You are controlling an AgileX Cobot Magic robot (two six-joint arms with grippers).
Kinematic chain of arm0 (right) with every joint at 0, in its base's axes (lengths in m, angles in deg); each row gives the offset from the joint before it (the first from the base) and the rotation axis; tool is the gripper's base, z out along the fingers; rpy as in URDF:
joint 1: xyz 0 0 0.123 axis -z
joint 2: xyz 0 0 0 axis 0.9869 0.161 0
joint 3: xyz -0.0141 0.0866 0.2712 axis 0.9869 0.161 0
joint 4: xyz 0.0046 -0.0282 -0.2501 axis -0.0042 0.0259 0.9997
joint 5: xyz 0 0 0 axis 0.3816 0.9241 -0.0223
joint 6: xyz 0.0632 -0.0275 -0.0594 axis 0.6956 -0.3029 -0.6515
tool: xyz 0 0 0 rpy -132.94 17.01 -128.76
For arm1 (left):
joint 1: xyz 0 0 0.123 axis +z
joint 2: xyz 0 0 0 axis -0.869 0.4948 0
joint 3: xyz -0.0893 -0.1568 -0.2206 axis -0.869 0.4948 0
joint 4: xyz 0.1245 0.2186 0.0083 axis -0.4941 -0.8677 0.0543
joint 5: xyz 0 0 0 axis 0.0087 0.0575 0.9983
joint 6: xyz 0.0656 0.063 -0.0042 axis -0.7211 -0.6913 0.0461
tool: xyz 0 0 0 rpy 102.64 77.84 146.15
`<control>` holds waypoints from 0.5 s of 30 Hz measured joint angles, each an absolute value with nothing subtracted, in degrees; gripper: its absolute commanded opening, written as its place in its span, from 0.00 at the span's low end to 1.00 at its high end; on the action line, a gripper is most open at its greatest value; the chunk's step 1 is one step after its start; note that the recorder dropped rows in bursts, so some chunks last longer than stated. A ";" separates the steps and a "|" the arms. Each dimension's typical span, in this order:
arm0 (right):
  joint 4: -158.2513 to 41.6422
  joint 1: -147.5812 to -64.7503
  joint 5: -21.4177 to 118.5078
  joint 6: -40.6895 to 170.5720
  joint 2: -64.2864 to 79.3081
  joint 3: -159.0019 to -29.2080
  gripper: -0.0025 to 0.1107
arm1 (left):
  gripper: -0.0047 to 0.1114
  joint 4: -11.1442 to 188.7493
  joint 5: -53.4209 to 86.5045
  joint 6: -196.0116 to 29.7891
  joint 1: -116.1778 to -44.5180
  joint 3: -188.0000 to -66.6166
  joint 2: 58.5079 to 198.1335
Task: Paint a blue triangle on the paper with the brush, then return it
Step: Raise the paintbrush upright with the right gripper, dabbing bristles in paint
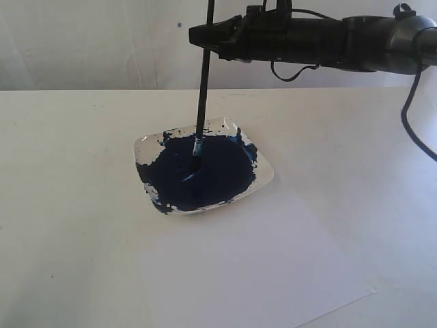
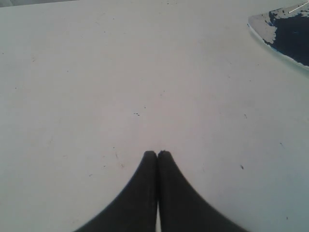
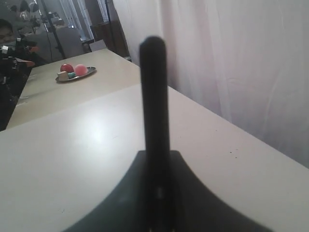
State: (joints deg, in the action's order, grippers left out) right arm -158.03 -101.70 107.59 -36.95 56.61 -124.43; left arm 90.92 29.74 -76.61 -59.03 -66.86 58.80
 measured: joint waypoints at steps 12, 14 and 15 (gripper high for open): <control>-158.03 -101.92 103.50 -38.89 56.70 -124.43 0.02 | 0.04 90.92 29.74 -76.61 -59.03 -66.86 58.80; -158.03 -101.92 103.67 -38.92 56.70 -124.43 0.02 | 0.04 90.92 29.74 -76.61 -59.03 -66.86 58.80; -158.03 -101.92 104.39 -38.92 56.70 -124.43 0.02 | 0.04 90.92 29.74 -76.61 -59.03 -66.86 58.80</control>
State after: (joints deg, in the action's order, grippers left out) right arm -158.03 -101.92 104.39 -38.92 56.70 -124.43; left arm 90.92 29.74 -76.61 -59.03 -66.86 58.80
